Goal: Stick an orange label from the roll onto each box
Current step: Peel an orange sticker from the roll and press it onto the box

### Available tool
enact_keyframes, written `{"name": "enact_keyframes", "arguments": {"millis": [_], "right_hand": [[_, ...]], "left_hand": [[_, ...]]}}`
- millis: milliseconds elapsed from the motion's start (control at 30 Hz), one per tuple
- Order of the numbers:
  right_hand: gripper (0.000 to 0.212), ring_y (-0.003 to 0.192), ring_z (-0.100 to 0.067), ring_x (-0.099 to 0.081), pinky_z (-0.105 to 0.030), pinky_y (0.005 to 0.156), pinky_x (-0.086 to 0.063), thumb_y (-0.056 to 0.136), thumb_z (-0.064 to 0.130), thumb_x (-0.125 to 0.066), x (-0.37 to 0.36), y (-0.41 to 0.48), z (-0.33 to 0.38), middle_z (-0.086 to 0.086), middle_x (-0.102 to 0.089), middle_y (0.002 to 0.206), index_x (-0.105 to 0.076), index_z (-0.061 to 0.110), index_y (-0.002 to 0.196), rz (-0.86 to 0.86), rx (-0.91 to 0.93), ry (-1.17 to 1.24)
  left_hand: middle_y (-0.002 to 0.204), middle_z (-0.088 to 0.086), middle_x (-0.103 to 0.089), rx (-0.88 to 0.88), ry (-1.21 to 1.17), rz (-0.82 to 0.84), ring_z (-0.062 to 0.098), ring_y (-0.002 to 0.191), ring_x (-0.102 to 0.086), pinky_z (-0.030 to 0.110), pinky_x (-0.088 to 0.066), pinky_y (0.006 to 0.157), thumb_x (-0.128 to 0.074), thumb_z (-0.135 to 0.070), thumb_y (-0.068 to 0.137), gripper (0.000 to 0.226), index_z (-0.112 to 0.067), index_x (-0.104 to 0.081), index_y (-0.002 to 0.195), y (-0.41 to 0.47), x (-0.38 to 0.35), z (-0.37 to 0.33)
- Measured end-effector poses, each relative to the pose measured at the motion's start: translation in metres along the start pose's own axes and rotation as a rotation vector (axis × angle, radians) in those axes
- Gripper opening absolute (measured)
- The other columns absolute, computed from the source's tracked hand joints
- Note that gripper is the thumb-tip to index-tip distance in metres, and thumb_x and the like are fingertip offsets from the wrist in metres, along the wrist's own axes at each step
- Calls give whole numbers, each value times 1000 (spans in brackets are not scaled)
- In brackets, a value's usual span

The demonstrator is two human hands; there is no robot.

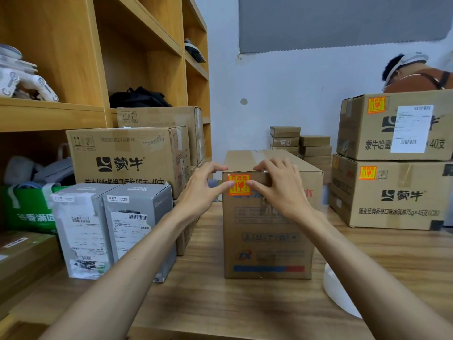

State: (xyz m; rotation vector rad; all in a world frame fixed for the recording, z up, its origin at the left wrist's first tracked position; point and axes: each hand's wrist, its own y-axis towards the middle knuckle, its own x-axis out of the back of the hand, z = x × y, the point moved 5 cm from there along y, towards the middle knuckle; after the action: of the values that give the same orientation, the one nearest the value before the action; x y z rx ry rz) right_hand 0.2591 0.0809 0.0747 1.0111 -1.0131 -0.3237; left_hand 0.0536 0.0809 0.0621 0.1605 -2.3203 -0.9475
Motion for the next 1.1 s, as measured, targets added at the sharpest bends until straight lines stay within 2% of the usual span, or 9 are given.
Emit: {"name": "enact_keyframes", "arguments": {"millis": [133,333,467,600,833,1000,1100], "right_hand": [[38,99,-20,-45,-31,86,-26,86,55,-65,-1,-1,1,3,-57,104,-60,24,107,-10,10,-32],[59,103,-21,-47,-37,92,-34,76,68,-66,-2,-7,2,3,-57,110,-56,24,115,-1,80,-133],[59,105,-21,-47,-37,92,-33,77,67,-64,-5,-6,6,3,-56,113,-54,24,116,-6,86,-193],[58,105,-19,-46,-34,91,-31,78,67,-64,-1,-8,3,3,-56,113,-54,24,117,7,107,-162],[52,108,-18,-45,-33,93,-30,81,59,-66,0,-8,-1,4,-56,114,-56,25,119,26,110,-128],[42,99,-18,-47,-35,87,-33,89,63,-51,0,-1,-3,6,-58,103,-62,26,107,-14,37,-43],[32,98,-19,-49,-38,88,-35,93,54,-56,0,1,1,5,-59,102,-63,25,104,-23,12,-44]], "left_hand": [[134,-17,-54,-13,26,7,2,124,-46,37,-40,102,-67,-48,91,38,-36,-58,126,-2,-1,-1],[131,-18,-50,-29,75,-11,5,124,-45,29,-38,97,-78,-54,79,57,-34,-51,125,-5,-7,-5],[127,-21,-45,-53,103,-34,4,124,-45,31,-41,99,-78,-55,78,62,-31,-48,127,-5,-11,-4],[130,-22,-45,-74,107,16,4,127,-44,33,-41,101,-77,-54,80,62,-33,-47,130,-6,-7,-4],[141,-14,-48,-77,117,72,8,130,-45,45,-44,106,-73,-53,84,58,-35,-46,133,-5,-5,1],[134,-18,-53,-24,24,35,5,128,-48,47,-44,108,-54,-56,96,33,-37,-54,123,0,-4,0],[127,-16,-57,-38,11,11,3,122,-52,49,-47,103,-56,-49,98,25,-33,-57,117,3,-3,0]]}}
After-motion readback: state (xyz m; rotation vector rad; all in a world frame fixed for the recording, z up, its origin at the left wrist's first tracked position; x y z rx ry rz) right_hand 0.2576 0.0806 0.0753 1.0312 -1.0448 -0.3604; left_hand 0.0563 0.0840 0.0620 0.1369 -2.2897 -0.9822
